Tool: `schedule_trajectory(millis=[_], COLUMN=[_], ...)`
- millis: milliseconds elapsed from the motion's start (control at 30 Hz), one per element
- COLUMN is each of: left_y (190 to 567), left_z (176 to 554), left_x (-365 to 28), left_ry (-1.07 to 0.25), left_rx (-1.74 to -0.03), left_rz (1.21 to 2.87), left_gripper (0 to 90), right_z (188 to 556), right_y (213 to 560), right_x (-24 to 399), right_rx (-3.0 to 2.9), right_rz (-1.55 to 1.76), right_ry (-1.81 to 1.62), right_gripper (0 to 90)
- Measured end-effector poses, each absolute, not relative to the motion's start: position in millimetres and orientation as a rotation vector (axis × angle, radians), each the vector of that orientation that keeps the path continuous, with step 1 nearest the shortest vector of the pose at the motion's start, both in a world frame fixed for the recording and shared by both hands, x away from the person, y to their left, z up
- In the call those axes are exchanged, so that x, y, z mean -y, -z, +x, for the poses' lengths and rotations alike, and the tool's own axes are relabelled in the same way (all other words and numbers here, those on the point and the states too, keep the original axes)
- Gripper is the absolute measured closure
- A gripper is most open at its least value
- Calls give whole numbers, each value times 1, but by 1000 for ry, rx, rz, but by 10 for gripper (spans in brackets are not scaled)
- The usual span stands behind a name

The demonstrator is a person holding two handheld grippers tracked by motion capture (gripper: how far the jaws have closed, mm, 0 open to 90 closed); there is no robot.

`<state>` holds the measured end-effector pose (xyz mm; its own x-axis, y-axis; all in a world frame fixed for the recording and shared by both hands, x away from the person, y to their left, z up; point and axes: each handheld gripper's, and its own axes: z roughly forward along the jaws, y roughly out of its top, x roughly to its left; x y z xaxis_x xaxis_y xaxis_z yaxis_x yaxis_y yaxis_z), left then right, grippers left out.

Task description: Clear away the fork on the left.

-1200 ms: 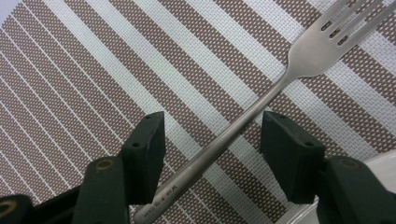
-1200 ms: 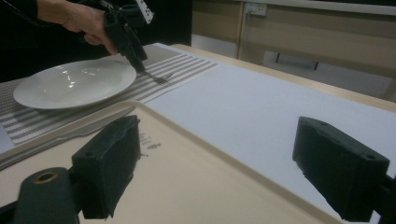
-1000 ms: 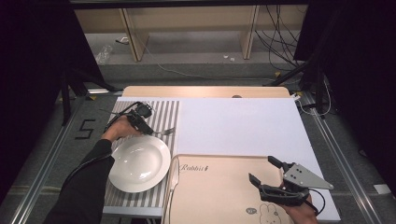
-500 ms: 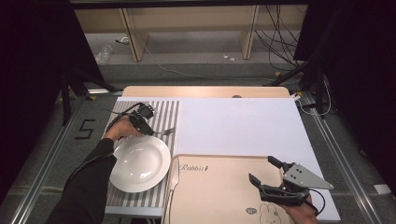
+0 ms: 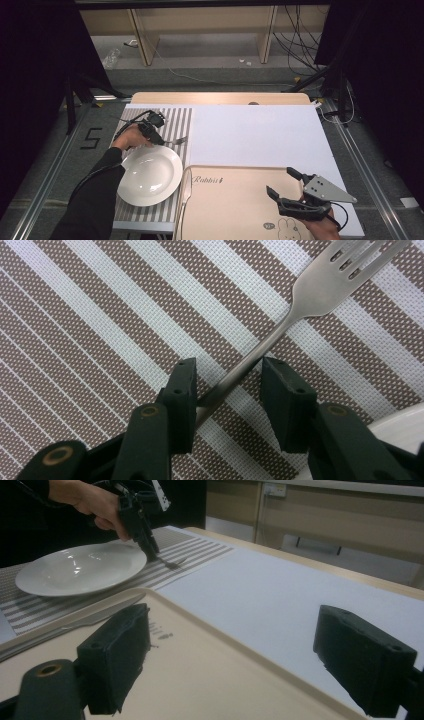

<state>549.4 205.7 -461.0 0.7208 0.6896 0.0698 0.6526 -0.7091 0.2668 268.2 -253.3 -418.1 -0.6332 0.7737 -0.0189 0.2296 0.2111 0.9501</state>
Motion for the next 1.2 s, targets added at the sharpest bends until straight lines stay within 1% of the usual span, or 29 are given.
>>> schedule_trajectory(millis=[267,500,867,1067,1200], left_y=[461,461,461,461,460], left_z=[550,551,550,548,548], left_x=[-206,-208,-206,-203,-201], left_ry=[-215,-173,-159,-169,-174], left_rx=[-1078,-1081,-1052,-1056,-1070], left_rz=[2700,2682,2695,2704,2708], left_gripper=[614,670,746,826,833], right_z=[268,268,268,268,267], right_y=[418,418,418,418,418], right_x=[253,253,253,253,253], right_rx=[-1981,-1981,-1982,-1987,-1989], right_rz=[924,927,927,926,928], right_ry=[-1441,-1440,-1440,-1434,-1430], right_gripper=[158,158,158,158,158])
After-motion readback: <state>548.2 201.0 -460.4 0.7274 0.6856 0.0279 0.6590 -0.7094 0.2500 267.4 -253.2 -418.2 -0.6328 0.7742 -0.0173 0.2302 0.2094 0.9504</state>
